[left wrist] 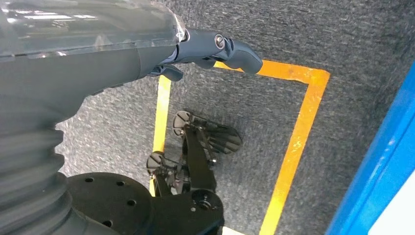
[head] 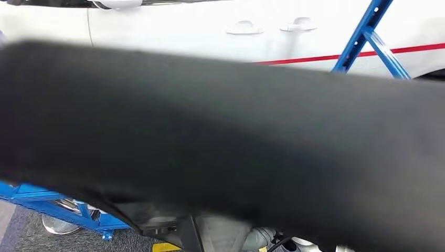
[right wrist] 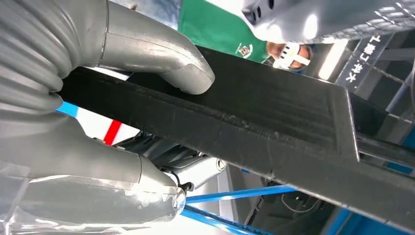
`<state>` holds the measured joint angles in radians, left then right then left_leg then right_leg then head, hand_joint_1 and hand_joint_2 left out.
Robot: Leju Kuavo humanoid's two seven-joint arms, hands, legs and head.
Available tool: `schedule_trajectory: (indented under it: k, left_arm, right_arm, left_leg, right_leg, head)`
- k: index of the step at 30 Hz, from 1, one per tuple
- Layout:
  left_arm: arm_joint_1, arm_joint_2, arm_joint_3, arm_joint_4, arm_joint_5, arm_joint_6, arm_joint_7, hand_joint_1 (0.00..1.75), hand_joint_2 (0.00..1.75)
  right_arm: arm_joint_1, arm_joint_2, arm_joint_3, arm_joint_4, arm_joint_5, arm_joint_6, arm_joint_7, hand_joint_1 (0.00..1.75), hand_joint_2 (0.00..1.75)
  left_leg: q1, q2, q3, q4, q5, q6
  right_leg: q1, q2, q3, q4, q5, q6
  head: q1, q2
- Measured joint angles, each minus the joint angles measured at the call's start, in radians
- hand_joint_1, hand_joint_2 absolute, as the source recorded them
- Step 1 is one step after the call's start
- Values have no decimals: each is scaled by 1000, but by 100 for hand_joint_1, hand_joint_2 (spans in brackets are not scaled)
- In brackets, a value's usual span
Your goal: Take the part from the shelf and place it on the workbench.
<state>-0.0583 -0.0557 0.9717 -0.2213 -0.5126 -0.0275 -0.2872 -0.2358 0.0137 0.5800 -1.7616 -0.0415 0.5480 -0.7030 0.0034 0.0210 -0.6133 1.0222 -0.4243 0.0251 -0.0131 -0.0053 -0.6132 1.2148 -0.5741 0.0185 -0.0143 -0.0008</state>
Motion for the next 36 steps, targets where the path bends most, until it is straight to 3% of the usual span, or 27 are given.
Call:
schedule_trajectory:
  k: [2, 3, 6, 7, 9, 11, 12, 13, 14, 15, 16, 18, 20, 22, 23, 25, 27, 28, 29, 30, 32, 34, 36]
  left_arm:
    - [0, 2, 0, 0, -10, -6, -2, 0, 175]
    - [-1, 3, 0, 0, -15, -9, -3, 0, 175]
    - [-3, 3, 0, 0, -23, -14, -4, 0, 175]
    - [-3, 3, 0, 0, -24, -14, -4, 0, 175]
    - [-3, 3, 0, 0, -28, -14, -1, 0, 175]
    - [-2, 2, 0, 0, -32, -12, 3, 0, 175]
    - [-1, 1, 0, 0, -32, -11, 5, 0, 175]
    - [-1, 2, 0, 0, -33, -9, 7, 0, 175]
    - [-2, 2, 0, 0, -33, -8, 10, 0, 175]
    - [-2, 2, 0, 0, -33, -6, 11, 0, 175]
    - [-2, 2, 0, 0, -33, -4, 13, 0, 175]
    - [-3, 3, 0, -1, -33, -2, 13, 0, 175]
    - [-3, 4, 0, -1, -33, -1, 13, 0, 175]
    - [-1, 4, 0, -1, -33, -1, 13, 0, 175]
    - [-1, 4, 0, -1, -33, -1, 13, 0, 175]
    - [0, 3, 0, 0, -33, -2, 13, 0, 175]
    - [1, 3, 1, 0, -33, -2, 13, 0, 175]
    - [1, 3, 1, 0, -34, -2, 13, 0, 175]
    - [1, 3, 1, 0, -36, -3, 13, 0, 175]
    - [1, 3, 1, 0, -38, -3, 13, 0, 175]
    - [1, 3, 2, 0, -44, -6, 14, 0, 175]
    - [1, 2, 2, 0, -51, -11, 14, 0, 175]
    - [1, 2, 2, 0, -58, -14, 14, 0, 175]
  right_arm:
    - [-2, -3, 5, -9, 9, -6, 0, 162, 175]
    - [-4, -5, 8, -15, 12, -8, 0, 162, 175]
    - [-6, -11, 15, -24, 14, -8, 0, 162, 175]
    - [-7, -13, 17, -27, 13, -7, 0, 162, 175]
    - [-6, -16, 19, -33, 10, -5, 0, 162, 175]
    - [-6, -19, 20, -36, 9, -4, 0, 162, 175]
    - [-5, -21, 21, -37, 9, -4, 0, 162, 175]
    - [-3, -23, 21, -37, 12, -5, 0, 162, 175]
    - [-1, -25, 22, -38, 14, -6, 0, 162, 175]
    - [0, -27, 23, -40, 18, -7, 0, 162, 175]
    - [2, -28, 23, -43, 21, -8, 0, 162, 175]
    - [4, -31, 25, -51, 27, -10, 0, 162, 175]
    - [7, -33, 27, -58, 30, -10, 0, 162, 175]
    - [12, -37, 29, -66, 31, -11, 0, 162, 175]
    - [16, -40, 30, -70, 31, -12, 0, 162, 175]
    - [23, -48, 30, -78, 32, -16, 0, 162, 175]
    - [29, -54, 30, -81, 33, -22, 1, 162, 175]
    - [32, -57, 30, -82, 33, -24, 1, 162, 175]
    - [35, -59, 30, -83, 32, -25, 0, 162, 175]
    - [39, -61, 30, -83, 32, -25, 0, 162, 175]
    - [45, -64, 30, -86, 30, -24, 0, 162, 175]
    - [49, -65, 30, -92, 30, -24, 0, 162, 175]
    - [56, -66, 30, -100, 29, -24, 0, 162, 175]
  left_leg:
    - [-3, 9, -7, 3, 8, -8]
    - [-4, 13, -8, 3, 13, -14]
    - [-1, 25, -10, 1, 25, -33]
    - [0, 22, -16, 9, 14, -39]
    - [2, 5, -40, 72, -58, -47]
    - [3, -8, -72, 195, -151, -48]
    - [3, -10, -80, 248, -173, -48]
    - [2, -11, -75, 274, -173, -46]
    - [2, -12, -53, 265, -155, -43]
    - [0, -13, -15, 222, -126, -39]
    - [-1, -15, 35, 152, -105, -33]
    - [-6, -22, 124, 18, -98, -24]
    - [-11, -25, 149, -32, -105, -19]
    - [-11, -24, 140, -35, -93, -13]
    - [-10, -20, 137, -40, -83, -7]
    - [-5, -13, 121, -48, -59, 4]
    - [-5, -7, 94, -47, -37, 10]
    - [-6, -4, 79, -45, -27, 9]
    - [-6, -1, 63, -42, -17, 7]
    - [-5, 1, 46, -38, -8, 4]
    - [-4, 3, 16, -26, 7, -4]
    - [-4, 3, -5, -10, 17, -15]
    - [-3, 3, -14, -3, 29, -27]
  right_leg:
    - [4, -22, 86, -134, 33, -6]
    - [8, -29, 110, -176, 40, -11]
    - [14, -20, 108, -201, 57, -28]
    - [14, -16, 101, -204, 66, -36]
    - [11, -8, 82, -209, 88, -51]
    - [15, 4, 56, -208, 108, -58]
    - [18, 9, 42, -207, 118, -60]
    - [20, 14, 28, -205, 128, -60]
    - [22, 18, 14, -203, 137, -60]
    - [23, 22, 1, -199, 145, -59]
    - [23, 25, -10, -195, 152, -57]
    - [25, 29, -24, -189, 164, -50]
    - [24, 28, -28, -190, 175, -41]
    - [23, 28, -29, -193, 186, -32]
    - [22, 27, -33, -189, 182, -27]
    - [20, 23, -53, -138, 118, -17]
    - [12, 18, -85, -22, 17, -8]
    - [8, 17, -96, 38, -10, -3]
    - [3, 15, -97, 79, -13, 2]
    - [-1, 14, -83, 89, 5, 6]
    - [-9, 9, -2, 6, 60, 12]
    - [-8, 5, 98, -133, 57, 8]
    - [0, 5, 135, -201, 35, -5]
  head:
    - [-1, 0]
    - [-2, 0]
    - [-4, 0]
    - [-4, 0]
    - [-7, 0]
    - [-11, 0]
    - [-11, 0]
    - [-11, 0]
    - [-11, 0]
    - [-11, 0]
    - [-11, 0]
    - [-11, 0]
    - [-13, 0]
    - [-17, 0]
    - [-21, 0]
    - [-23, 0]
    - [-24, 0]
    - [-24, 0]
    - [-24, 0]
    - [-24, 0]
    - [-24, 0]
    - [-25, 0]
    - [-26, 0]
